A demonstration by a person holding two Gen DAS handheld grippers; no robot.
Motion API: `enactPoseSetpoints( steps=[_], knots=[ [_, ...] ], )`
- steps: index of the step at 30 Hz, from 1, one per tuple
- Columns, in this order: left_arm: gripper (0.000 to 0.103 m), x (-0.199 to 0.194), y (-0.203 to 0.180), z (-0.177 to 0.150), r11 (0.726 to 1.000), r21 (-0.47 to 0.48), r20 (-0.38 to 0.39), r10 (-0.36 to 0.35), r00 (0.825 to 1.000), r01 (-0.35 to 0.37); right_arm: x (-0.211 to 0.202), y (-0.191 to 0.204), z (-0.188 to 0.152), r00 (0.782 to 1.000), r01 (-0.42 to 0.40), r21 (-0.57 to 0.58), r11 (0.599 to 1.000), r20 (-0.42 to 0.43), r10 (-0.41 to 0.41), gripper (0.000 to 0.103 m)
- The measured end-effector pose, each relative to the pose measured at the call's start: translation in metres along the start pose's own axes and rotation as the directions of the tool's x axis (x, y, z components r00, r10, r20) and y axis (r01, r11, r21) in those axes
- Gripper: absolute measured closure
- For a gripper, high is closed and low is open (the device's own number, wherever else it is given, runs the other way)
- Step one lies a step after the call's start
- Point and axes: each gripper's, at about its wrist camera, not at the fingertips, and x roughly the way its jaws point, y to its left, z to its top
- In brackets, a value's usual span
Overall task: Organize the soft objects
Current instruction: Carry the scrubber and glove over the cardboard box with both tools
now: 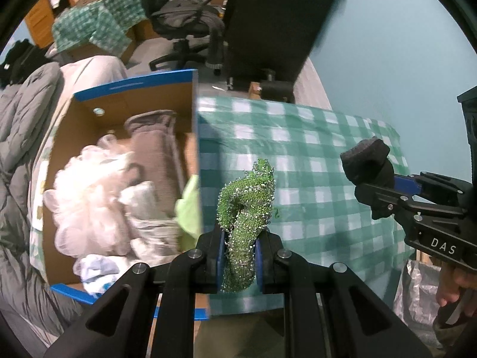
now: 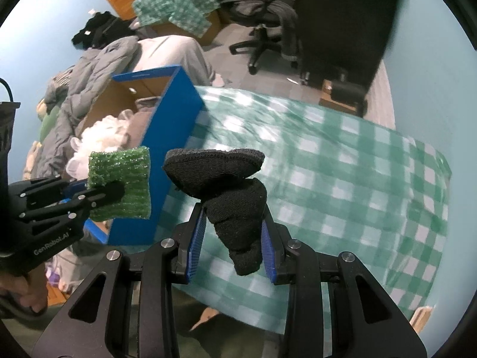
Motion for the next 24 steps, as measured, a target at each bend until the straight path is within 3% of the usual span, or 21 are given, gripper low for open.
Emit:
enactPoseSetpoints(
  steps=[14, 24],
  knots=[
    [0.087, -0.014, 0.087, 0.021, 0.994, -0.101, 0.039, 0.05, 0.998, -0.046, 0.027, 0.073, 0.049, 0.999, -0.052, -0.108, 0.993, 0.007, 0.054, 0.069],
    [0.087, -0.014, 0.129, 0.043, 0.992, -0.103, 0.064, 0.075, 0.995, -0.069, 0.05, 0.113, 0.078, 0.998, -0.069, -0.136, 0.988, 0.0, 0.07, 0.069]
  ],
)
